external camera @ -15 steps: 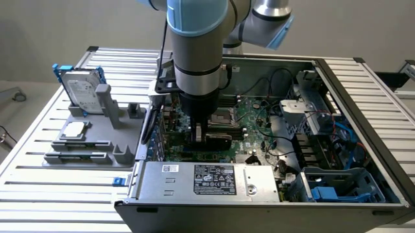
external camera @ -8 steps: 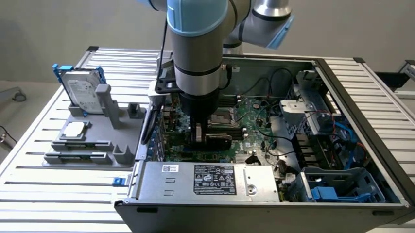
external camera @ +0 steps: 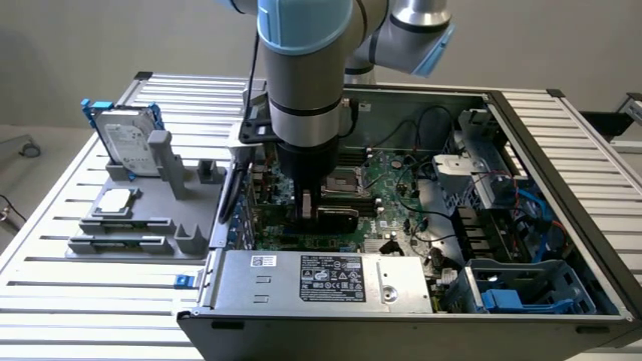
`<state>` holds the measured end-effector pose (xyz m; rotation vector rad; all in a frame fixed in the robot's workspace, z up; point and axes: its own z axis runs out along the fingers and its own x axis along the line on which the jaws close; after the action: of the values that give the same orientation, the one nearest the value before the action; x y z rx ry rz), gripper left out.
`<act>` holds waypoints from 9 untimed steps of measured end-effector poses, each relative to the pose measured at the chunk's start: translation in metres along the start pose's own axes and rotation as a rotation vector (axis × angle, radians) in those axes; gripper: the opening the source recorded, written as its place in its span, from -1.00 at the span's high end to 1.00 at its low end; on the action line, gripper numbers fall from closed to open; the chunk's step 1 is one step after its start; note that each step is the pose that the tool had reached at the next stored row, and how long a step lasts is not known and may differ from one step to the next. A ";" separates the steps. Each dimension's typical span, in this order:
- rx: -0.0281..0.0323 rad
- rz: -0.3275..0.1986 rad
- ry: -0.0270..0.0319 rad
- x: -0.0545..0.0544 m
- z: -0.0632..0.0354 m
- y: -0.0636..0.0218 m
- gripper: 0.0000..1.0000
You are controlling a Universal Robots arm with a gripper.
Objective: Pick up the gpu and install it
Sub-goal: 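Insert the gpu into the slot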
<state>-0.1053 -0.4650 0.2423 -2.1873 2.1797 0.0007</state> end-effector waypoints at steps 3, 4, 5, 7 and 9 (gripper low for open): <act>0.0001 0.000 -0.0002 0.000 -0.0078 -0.0003 0.17; 0.0000 0.000 0.0001 0.000 -0.0114 -0.0004 0.17; 0.0000 0.000 0.0000 -0.001 -0.0154 -0.0006 0.17; 0.0000 0.000 -0.0001 -0.001 -0.0242 -0.0009 0.17; -0.0007 0.000 0.0000 -0.001 -0.0317 -0.0013 0.17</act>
<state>-0.1052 -0.4651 0.2740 -2.1879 2.1799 0.0014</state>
